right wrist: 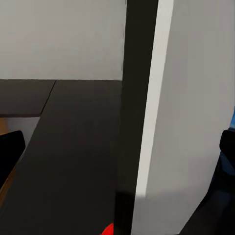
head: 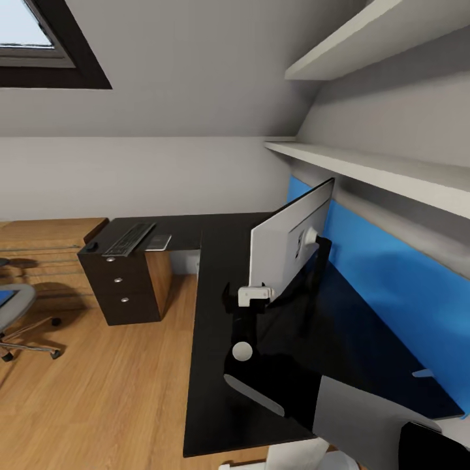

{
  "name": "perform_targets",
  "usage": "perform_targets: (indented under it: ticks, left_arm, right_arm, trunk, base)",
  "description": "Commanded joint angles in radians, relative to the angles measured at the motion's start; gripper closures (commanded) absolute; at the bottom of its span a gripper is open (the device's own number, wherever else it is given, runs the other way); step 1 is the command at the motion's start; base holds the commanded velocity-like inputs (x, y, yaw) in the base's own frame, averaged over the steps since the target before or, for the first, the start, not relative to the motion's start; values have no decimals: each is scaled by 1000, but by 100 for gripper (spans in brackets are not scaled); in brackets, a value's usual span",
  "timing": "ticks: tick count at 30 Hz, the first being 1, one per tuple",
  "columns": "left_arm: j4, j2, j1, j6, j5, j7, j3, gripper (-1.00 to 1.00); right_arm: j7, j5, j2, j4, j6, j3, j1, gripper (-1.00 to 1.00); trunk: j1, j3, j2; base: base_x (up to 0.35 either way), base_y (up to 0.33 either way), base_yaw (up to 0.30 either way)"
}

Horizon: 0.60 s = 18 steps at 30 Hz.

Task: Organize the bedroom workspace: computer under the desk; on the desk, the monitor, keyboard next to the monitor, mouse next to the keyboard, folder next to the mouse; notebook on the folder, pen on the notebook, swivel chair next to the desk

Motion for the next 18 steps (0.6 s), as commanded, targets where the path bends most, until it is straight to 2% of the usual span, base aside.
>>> perform_targets:
  ticks: [1, 9, 14, 18]
  left_arm:
    - [0, -2, -1, -5, 11, 1, -3, -100]
    - [1, -6, 0, -5, 11, 1, -4, -100]
    - [1, -7, 0, -5, 11, 2, -5, -100]
    - [0, -7, 0, -5, 11, 1, -6, -100]
  right_arm:
    - [-5, -7, 0, 0, -8, 1, -2, -100]
    - [-13, -8, 0, 0, -9, -10, -2, -100]
    - [-80, -9, 0, 0, -9, -26, -2, -100]
    - [-98, -9, 0, 0, -9, -32, -2, -100]
  trunk:
    - [0, -1, -1]
    - [0, -1, -1]
    - [0, -1, -1]
    - [0, -1, -1]
  base:
    - [49, 27, 0]
    - [17, 10, 0]
    - [2, 1, 0]
    - [0, 0, 0]
